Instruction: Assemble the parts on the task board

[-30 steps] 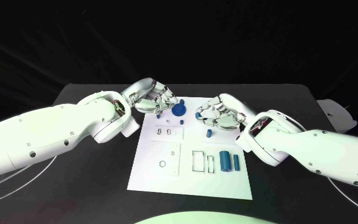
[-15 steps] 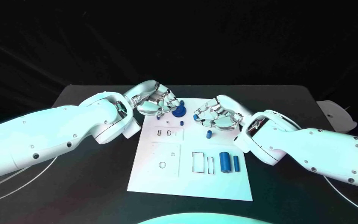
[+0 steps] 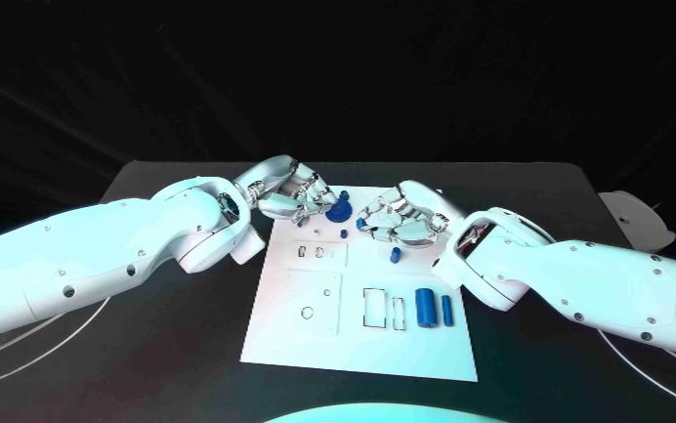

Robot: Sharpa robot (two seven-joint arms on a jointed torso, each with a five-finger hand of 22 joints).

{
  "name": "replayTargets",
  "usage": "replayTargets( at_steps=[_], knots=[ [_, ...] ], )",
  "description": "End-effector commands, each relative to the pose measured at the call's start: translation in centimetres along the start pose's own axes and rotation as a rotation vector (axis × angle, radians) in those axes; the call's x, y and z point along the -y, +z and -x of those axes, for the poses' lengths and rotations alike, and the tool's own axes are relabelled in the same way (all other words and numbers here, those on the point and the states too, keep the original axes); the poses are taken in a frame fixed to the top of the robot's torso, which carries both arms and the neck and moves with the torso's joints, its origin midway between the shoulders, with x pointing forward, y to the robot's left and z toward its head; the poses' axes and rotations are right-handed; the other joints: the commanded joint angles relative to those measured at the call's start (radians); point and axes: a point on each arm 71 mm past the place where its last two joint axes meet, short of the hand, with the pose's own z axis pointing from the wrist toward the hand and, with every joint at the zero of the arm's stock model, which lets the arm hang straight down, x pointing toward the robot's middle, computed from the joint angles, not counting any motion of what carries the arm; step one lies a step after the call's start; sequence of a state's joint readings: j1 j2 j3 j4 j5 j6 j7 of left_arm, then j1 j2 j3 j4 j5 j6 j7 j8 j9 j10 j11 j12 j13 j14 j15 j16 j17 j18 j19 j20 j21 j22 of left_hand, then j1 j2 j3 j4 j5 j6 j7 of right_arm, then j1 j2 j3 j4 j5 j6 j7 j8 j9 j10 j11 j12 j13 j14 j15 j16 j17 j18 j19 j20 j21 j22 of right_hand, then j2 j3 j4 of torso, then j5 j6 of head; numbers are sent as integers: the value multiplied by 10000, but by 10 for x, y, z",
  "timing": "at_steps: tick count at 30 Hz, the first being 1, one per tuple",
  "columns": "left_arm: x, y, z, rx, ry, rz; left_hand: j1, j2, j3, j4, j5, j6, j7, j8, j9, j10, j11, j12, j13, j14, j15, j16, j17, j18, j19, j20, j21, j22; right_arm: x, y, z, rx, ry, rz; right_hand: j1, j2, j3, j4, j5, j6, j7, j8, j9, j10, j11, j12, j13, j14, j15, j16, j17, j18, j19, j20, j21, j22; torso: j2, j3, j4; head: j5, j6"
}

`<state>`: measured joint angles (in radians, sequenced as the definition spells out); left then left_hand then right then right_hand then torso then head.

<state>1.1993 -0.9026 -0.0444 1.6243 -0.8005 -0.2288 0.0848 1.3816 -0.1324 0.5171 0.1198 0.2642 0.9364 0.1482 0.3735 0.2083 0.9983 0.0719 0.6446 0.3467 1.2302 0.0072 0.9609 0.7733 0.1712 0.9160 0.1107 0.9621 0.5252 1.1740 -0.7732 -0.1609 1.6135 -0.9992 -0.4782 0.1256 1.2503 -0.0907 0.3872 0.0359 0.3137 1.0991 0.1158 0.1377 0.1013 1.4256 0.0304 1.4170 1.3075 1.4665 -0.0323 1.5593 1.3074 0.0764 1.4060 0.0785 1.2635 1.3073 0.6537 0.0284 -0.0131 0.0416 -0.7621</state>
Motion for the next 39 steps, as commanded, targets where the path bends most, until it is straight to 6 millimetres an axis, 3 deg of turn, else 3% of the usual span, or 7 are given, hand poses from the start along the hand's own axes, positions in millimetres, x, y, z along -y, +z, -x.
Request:
replayTargets(
  at_steps=[1, 2, 8, 12, 22, 31, 39],
  knots=[
    [-10, -1, -4, -306, -1732, 1338, -283, 137, 90, 386, -26, 60, -18, -89, -67, 247, -74, 145, 6, 442, -33, 569, 608, 151, 232, -30, -71, -72, -3, 1, -1, 35, -344, 232, 72, 59, -64, -11, 31, 54, -19, 19, 168, 41, 40, 65, 728, 1006, 9, 32, 2492, -94, 49, -15, 28, 1067, -1, 1, -6, 20, 8],
    [-15, -2, -7, -330, -2290, 1770, -441, 297, 202, 686, -25, 74, -68, -141, -118, 490, -114, 328, 64, 910, -88, 1242, 1361, 156, 453, -74, -49, -97, -3, 2, -1, 90, -407, 267, 76, 64, -65, -13, 32, 55, -20, 20, 169, 47, 40, 71, 737, 1006, 9, 33, 2493, -91, 41, -14, 12, 1060, 3, 8, -4, 27, 16],
    [-28, -7, -17, -367, -3707, 2840, -682, 564, 670, 1317, -10, 235, -209, -321, -288, 1072, -273, 1155, 498, 2039, -268, 3179, 3625, 151, 1137, -278, 212, -50, -4, 3, -1, 240, -555, 315, 76, 64, -65, -13, 32, 55, -20, 20, 169, 47, 40, 71, 737, 1006, 9, 33, 2493, -91, 41, -14, 12, 1060, 9, -6, -1, 6, 19],
    [-29, -8, -22, -461, -4092, 3067, -800, 653, 1116, 1522, -4, 393, -272, -434, -384, 1201, -327, 1551, 769, 2377, -332, 3899, 4529, 60, 1601, -367, 667, 505, -5, 4, -2, 256, -613, 325, 80, 66, -69, -16, 32, 56, -22, 22, 170, 48, 40, 73, 739, 1007, 10, 34, 2494, -89, 37, -13, 4, 1057, 6, 3, -16, 19, 22],
    [-26, -7, -25, -309, -4862, 2950, -958, 753, 2203, 1473, 3, 583, -277, -726, -583, 1243, -339, 2019, 1183, 2629, -356, 4536, 5369, -97, 2115, -420, 1399, 1505, -6, 7, -4, 179, -841, 222, 58, 55, -121, -9, -14, 43, -13, 19, 172, 34, 47, 59, 724, 1004, 16, 29, 2485, -81, 18, -8, -35, 1044, 14, 4, -7, -1, 2],
    [-24, -6, -26, -156, -5236, 2814, -1134, 734, 2778, 1183, 1, 681, -286, -927, -695, 1371, -355, 2280, 1432, 2828, -380, 4939, 5951, -221, 2513, -442, 1992, 2346, -6, 9, -5, 184, -990, 56, 52, 57, -140, -6, -44, 37, -11, 18, 173, 30, 51, 56, 723, 1002, 19, 24, 2478, -77, 6, -5, -57, 1035, 13, 3, -2, 8, -31],
    [-23, -6, -29, -296, -4945, 2927, -1274, 658, 3036, 995, -9, 768, -292, -1017, -742, 1404, -365, 2325, 1513, 2865, -389, 5016, 6062, -251, 2586, -456, 2163, 2554, -7, 10, -5, 385, -1037, 59, 52, 59, -144, -6, -48, 34, -10, 17, 173, 27, 51, 53, 719, 1002, 20, 24, 2476, -73, -2, -4, -73, 1028, 7, 6, -8, 26, -64]
  ],
)
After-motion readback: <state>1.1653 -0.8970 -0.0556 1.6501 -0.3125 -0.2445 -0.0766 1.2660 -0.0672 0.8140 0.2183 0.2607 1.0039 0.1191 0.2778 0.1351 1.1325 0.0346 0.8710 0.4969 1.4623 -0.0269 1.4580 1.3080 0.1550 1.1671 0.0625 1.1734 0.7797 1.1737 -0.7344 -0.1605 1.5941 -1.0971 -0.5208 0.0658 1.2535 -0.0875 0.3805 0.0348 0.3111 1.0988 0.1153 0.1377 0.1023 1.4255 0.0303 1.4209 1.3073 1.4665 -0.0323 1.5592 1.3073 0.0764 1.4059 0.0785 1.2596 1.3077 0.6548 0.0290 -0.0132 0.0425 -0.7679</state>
